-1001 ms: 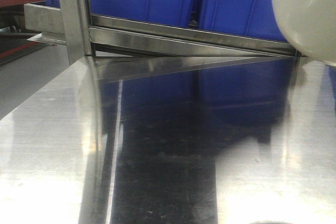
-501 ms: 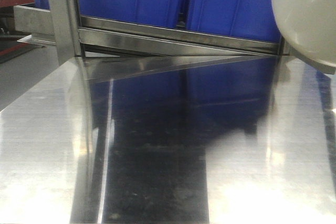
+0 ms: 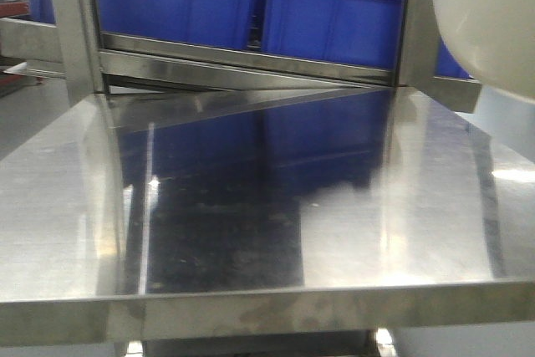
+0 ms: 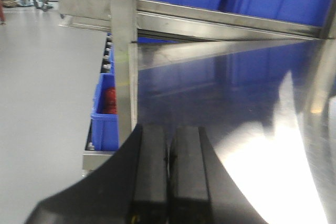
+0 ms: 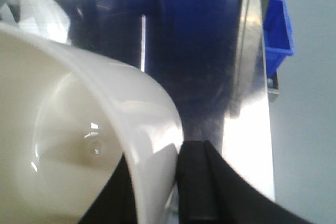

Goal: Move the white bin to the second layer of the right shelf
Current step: 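Drive backward and turn away from the table holding the bin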

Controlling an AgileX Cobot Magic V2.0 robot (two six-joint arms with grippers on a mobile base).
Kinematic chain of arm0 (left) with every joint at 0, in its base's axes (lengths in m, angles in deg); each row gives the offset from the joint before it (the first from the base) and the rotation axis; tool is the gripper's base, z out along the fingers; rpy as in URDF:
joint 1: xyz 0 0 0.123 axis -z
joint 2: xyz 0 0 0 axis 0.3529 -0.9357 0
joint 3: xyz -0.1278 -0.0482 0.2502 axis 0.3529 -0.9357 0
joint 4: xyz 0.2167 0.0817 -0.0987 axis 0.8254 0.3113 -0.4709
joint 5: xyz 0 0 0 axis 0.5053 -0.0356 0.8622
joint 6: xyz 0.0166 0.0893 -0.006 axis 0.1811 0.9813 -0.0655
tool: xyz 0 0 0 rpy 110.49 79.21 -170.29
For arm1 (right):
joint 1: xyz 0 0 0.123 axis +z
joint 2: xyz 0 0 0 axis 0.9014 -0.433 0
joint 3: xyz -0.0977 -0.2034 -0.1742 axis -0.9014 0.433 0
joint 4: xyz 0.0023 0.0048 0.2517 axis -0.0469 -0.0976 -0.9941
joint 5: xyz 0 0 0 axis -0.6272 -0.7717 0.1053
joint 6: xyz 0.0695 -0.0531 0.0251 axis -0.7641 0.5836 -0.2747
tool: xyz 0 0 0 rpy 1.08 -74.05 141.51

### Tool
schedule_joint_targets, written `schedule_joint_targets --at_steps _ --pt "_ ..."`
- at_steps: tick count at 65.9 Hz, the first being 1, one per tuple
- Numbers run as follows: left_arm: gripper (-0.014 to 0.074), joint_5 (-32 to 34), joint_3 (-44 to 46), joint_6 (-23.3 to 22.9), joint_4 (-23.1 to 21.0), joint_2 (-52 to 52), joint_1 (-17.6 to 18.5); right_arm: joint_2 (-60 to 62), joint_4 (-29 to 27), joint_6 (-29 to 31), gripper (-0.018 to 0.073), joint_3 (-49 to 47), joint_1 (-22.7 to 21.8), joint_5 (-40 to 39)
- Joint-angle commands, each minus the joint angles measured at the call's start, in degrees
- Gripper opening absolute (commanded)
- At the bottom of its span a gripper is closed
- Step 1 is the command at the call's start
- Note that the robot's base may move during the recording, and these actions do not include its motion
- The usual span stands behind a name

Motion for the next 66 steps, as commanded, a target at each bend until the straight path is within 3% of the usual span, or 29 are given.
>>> schedule_joint_targets --at_steps 1,66 --pt "0.0085 5.2 -1.6 -0.6 0.0 0.8 0.4 0.3 0.2 0.3 0.0052 -1.8 -0.3 -4.7" --pt "0.0085 5.2 -1.6 -0.6 0.0 0.8 0.4 0.2 0.2 0.3 0.0052 -1.8 -0.3 -4.6"
